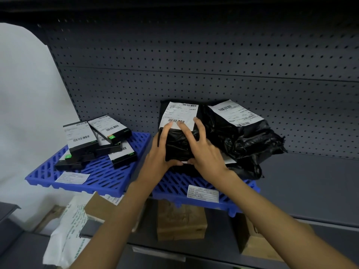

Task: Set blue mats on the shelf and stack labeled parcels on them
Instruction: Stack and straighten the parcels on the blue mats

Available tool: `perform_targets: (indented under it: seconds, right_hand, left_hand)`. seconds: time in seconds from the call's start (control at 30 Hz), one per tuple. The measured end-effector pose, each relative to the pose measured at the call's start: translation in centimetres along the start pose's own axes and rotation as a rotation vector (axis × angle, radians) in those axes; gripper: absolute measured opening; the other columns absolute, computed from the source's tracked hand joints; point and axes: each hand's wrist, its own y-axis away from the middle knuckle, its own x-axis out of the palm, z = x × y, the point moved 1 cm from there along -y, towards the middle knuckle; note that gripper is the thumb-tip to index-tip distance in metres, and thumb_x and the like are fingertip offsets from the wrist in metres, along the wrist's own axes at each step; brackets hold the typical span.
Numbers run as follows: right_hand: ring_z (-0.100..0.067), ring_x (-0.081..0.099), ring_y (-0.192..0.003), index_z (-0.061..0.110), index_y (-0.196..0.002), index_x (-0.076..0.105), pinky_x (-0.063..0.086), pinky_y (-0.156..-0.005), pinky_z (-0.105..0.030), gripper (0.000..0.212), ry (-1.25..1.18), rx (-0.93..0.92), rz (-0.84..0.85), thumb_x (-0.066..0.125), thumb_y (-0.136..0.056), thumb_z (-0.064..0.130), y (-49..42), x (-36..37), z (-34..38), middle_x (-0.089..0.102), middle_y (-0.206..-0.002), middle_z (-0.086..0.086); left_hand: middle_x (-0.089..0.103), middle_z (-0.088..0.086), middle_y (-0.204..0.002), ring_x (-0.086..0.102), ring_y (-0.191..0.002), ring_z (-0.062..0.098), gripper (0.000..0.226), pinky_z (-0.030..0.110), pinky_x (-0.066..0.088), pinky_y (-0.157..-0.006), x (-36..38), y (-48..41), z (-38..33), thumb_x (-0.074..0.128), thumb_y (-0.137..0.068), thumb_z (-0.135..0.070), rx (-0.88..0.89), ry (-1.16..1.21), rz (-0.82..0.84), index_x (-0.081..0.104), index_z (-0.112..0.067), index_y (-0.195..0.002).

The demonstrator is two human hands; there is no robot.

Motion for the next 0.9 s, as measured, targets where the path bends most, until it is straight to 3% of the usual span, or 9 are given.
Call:
perform_targets:
  seconds: [0.13,0.2,0.3,0.4,0.53,0.63,0.8,0.9]
  right_hand:
    - [-0.024,0.064,-0.096,0.041,-0.154,-0.006,0.053,-0.057,-0.031,0.106,0.099,-0.037,0.015,0.073,-0.085,0.022,0.3,-1.4,-0.3,-0.007,-0.164,-0.007]
    - [-0.021,0.06,-0.106,0.036,-0.155,0.006,0.049,-0.057,-0.03,0.087,0.187,-0.097,-0.035,0.065,-0.091,0.035,0.8,-2.9,-0.3,0.007,-0.164,-0.001]
    - [-0.02,0.056,-0.116,0.029,-0.148,0.031,0.054,-0.066,-0.034,0.061,0.194,-0.154,-0.176,0.056,-0.094,0.042,1.3,-5.9,-1.4,0.035,-0.152,0.004]
    - [-0.021,0.051,-0.122,0.027,-0.145,0.039,0.053,-0.085,-0.041,0.052,0.144,-0.138,-0.257,0.05,-0.097,0.045,1.1,-8.8,-4.2,0.047,-0.142,0.006]
    - [-0.026,0.05,-0.123,0.028,-0.146,0.037,0.047,-0.09,-0.043,0.053,0.175,0.012,-0.272,0.039,-0.1,0.052,1.2,-10.3,-9.8,0.05,-0.14,0.002]
    - [-0.031,0.051,-0.12,0.029,-0.148,0.034,0.045,-0.092,-0.046,0.057,0.13,0.128,-0.212,0.033,-0.099,0.058,2.2,-10.1,-13.8,0.05,-0.14,-0.001]
    - [-0.033,0.048,-0.127,0.036,-0.148,0.028,0.046,-0.097,-0.051,0.06,-0.135,0.196,0.024,0.027,-0.095,0.063,3.2,-7.9,-17.0,0.045,-0.146,-0.005]
    - [-0.031,0.048,-0.126,0.034,-0.15,0.028,0.047,-0.096,-0.05,0.061,-0.203,0.133,0.05,0.029,-0.096,0.062,3.1,-7.3,-17.8,0.046,-0.143,-0.006]
  left_hand:
    - [0.004,0.0,-0.163,0.018,-0.149,0.029,0.108,0.058,0.038,-0.11,-1.6,0.5,-1.2,0.082,-0.07,-0.045,0.046,-0.127,0.009,0.013,-0.042,-0.154]
    - [-0.001,0.004,-0.165,0.008,-0.151,0.031,0.096,0.06,0.027,-0.115,-2.5,0.2,-2.2,0.069,-0.074,-0.059,0.119,-0.271,-0.043,0.023,-0.035,-0.154]
    - [0.011,0.002,-0.164,0.008,-0.152,0.03,0.086,0.059,0.02,-0.118,-3.6,-1.0,-4.7,0.051,-0.078,-0.07,0.187,-0.329,-0.103,0.032,-0.03,-0.151]
    - [0.031,-0.003,-0.156,0.017,-0.151,0.023,0.077,0.05,0.014,-0.122,-3.0,-2.3,-7.8,0.049,-0.083,-0.068,0.272,-0.37,-0.094,0.039,-0.027,-0.148]
    - [0.05,-0.001,-0.142,0.039,-0.14,0.02,0.063,0.043,0.031,-0.116,0.1,-2.8,-11.9,0.052,-0.093,-0.057,0.426,-0.412,-0.102,0.048,-0.019,-0.143]
    - [0.045,0.0,-0.148,0.042,-0.135,0.02,0.065,0.034,0.041,-0.109,2.8,-2.8,-14.2,0.043,-0.095,-0.059,0.343,-0.351,-0.062,0.042,-0.019,-0.147]
    - [0.025,0.0,-0.159,0.034,-0.142,0.028,0.079,0.047,0.04,-0.109,6.7,-2.6,-15.6,0.027,-0.086,-0.072,0.11,-0.317,0.084,0.031,-0.027,-0.152]
    - [0.018,-0.004,-0.16,0.037,-0.141,0.024,0.075,0.047,0.041,-0.107,8.1,-2.9,-16.1,0.028,-0.086,-0.072,0.025,-0.219,0.089,0.034,-0.032,-0.148]
